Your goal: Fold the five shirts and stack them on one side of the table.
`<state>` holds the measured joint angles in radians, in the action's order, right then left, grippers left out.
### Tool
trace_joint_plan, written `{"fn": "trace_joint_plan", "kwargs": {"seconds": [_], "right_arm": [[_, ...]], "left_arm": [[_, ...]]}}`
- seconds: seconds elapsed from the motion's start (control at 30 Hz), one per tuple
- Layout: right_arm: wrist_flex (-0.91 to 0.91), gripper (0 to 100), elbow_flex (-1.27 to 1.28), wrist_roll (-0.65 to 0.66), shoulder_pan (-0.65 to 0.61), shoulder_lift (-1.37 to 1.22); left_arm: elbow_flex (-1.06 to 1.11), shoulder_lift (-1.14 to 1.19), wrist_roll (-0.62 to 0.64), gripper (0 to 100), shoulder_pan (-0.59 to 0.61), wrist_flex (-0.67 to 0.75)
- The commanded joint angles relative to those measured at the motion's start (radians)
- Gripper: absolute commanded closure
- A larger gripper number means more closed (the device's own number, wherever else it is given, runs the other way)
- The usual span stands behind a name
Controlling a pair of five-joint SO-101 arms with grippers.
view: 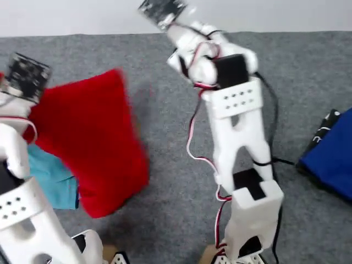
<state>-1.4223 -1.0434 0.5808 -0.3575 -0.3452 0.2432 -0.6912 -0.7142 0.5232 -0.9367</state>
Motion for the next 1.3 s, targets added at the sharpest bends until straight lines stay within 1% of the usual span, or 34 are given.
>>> {"fn": "trace_joint_plan", "kwargs": {"seconds": [0.0, 0.1, 0.23, 0.3, 0.37, 0.47, 0.63, 0.7, 0.77, 0.87, 0.97, 1.0, 1.1, 1.27], "right_arm": [[0.067, 98.8, -0.008, 0.009, 0.062, 0.105], [0.051, 98.8, -0.003, 0.009, 0.09, 0.134], [-0.058, 98.8, -0.005, 0.008, 0.087, 0.147], [-0.099, 98.8, -0.005, 0.005, 0.088, 0.148], [-0.142, 98.8, -0.005, 0.005, 0.088, 0.145], [-0.203, 98.8, 0.002, 0.002, 0.085, 0.139], [-0.277, 98.8, 0.074, 0.008, 0.045, 0.12], [-0.291, 98.8, 0.11, 0.008, 0.016, 0.099], [-0.285, 98.8, 0.137, 0.003, -0.015, 0.065], [-0.278, 98.3, 0.147, 0.002, -0.074, -0.001], [-0.278, 97.9, 0.144, 0.002, -0.139, -0.081], [-0.278, 96.3, 0.144, 0.002, -0.16, -0.105], [-0.275, 87.8, 0.143, 0.006, -0.213, -0.159], [-0.168, 74.4, 0.143, 0.002, -0.288, -0.211]], "left_arm": [[-0.091, 0.038, 0.097, 100, -0.021, 0.167], [-0.117, 0.054, 0.121, 100, -0.071, 0.233], [-0.12, 0.054, 0.12, 100, -0.141, 0.218], [-0.12, 0.052, 0.12, 100, -0.147, 0.175], [-0.12, 0.052, 0.12, 100, -0.144, 0.103], [-0.12, 0.052, 0.107, 100, -0.112, -0.081], [-0.105, 0.063, -0.072, 100, -0.003, -0.446], [-0.045, 0.06, -0.158, 100, 0.029, -0.551], [0.036, 0.055, -0.258, 100, 0.072, -0.618], [0.134, 0.054, -0.39, 100, 0.152, -0.677], [0.183, 0.054, -0.479, 100, 0.247, -0.703], [0.197, 0.054, -0.508, 100, 0.281, -0.703], [0.24, 0.06, -0.606, 100, 0.374, -0.701], [0.323, 0.061, -0.783, 100, 0.517, -0.701]]}}
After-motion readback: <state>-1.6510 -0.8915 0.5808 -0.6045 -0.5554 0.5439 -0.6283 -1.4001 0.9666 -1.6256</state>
